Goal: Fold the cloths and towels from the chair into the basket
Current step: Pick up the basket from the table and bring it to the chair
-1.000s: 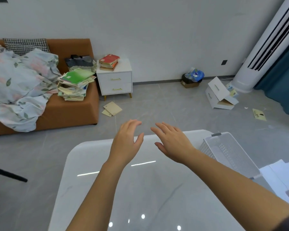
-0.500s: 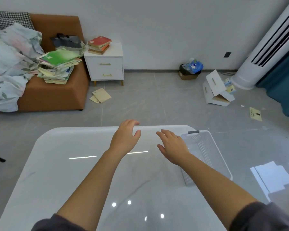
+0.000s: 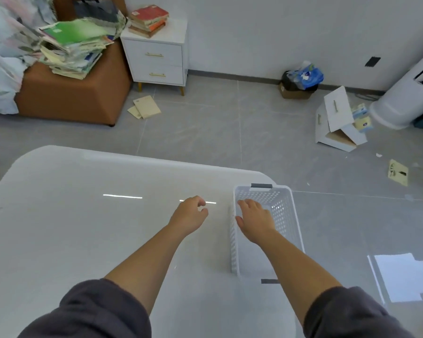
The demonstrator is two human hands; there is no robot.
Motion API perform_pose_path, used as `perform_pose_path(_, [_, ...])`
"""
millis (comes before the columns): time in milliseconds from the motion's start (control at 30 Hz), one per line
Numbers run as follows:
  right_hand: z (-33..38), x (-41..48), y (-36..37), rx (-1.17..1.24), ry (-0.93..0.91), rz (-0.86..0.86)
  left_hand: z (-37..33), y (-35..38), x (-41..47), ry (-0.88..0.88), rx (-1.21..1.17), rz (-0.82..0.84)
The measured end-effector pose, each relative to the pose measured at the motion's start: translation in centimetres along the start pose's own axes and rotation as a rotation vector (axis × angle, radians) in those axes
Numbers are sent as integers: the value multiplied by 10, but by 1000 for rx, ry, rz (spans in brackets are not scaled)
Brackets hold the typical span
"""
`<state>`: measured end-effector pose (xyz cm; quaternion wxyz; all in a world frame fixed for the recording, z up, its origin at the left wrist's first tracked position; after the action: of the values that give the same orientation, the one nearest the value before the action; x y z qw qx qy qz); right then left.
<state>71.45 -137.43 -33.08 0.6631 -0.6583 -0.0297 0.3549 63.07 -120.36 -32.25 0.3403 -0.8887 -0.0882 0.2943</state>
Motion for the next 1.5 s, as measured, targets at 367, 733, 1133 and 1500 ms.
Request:
perform_pose_path(367, [-108, 12, 45, -87, 217, 91, -39, 111, 29, -122, 1, 239])
perform_pose_path(733, [-124, 12, 60, 365, 446, 192, -40, 139, 32, -248, -117, 263])
perform_pose_path(1133, [-131, 5, 71, 919, 781, -154, 1, 127, 33, -352, -114, 161])
perform_pose_path(1500, [-73, -24, 26, 931, 601, -291, 21, 53, -10, -200, -167, -185])
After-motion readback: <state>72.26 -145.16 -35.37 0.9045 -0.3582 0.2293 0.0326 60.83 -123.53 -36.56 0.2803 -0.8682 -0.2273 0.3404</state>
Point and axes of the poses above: each hand's wrist, its own x-axis towards the middle knuckle, its own y-axis out of the palm, z = x × y, the point moved 2 cm from there along x, towards the middle knuckle, and after that the axes turned 3 degrees about x, right-handed, at the moved point
